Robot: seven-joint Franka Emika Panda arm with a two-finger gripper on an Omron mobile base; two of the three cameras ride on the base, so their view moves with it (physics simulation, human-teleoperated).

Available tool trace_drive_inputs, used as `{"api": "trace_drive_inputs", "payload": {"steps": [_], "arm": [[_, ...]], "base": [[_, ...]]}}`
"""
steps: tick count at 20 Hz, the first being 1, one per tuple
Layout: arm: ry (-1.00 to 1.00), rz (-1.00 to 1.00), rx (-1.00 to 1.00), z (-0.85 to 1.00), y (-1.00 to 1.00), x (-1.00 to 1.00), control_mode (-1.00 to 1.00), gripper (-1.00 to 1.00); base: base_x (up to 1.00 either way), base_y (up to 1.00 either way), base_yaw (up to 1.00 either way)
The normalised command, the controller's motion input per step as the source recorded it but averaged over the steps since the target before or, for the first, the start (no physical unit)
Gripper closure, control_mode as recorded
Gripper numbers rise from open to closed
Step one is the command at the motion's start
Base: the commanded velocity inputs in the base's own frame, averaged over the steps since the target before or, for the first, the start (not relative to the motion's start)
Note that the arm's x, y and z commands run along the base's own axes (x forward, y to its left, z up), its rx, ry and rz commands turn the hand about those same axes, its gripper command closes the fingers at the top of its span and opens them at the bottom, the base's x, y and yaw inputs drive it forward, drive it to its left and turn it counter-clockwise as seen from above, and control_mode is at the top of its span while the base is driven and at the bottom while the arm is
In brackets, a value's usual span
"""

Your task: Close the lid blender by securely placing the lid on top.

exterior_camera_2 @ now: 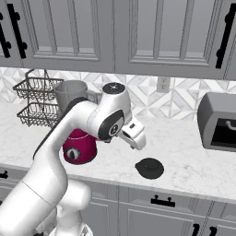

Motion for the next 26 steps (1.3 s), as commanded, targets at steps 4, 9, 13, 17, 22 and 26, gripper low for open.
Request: {"api": "trace_drive_inputs", "payload": {"steps": [4, 9, 13, 17, 22, 26], "arm": [[0.00, -0.18, 0.06, -0.19, -0.76, 0.00, -1.00, -1.00], [0.00, -0.02, 0.02, -0.32, -0.51, 0.00, -1.00, -1.00], [0.00, 0.16, 0.00, -0.43, -0.05, 0.02, -1.00, -1.00], [0.00, 0.24, 0.00, -0.47, 0.00, 0.06, -1.00, -1.00], [0.00, 0.26, -0.01, -0.46, 0.00, 0.13, -1.00, -1.00], [0.00, 0.23, -0.06, -0.42, -0.02, 0.13, -1.00, -1.00]], "base": [[0.00, 0.00, 0.00], [0.00, 0.00, 0.00], [0.00, 0.00, 0.00], [0.00, 0.00, 0.00], [0.00, 0.00, 0.00], [0.00, 0.00, 0.00]]}}
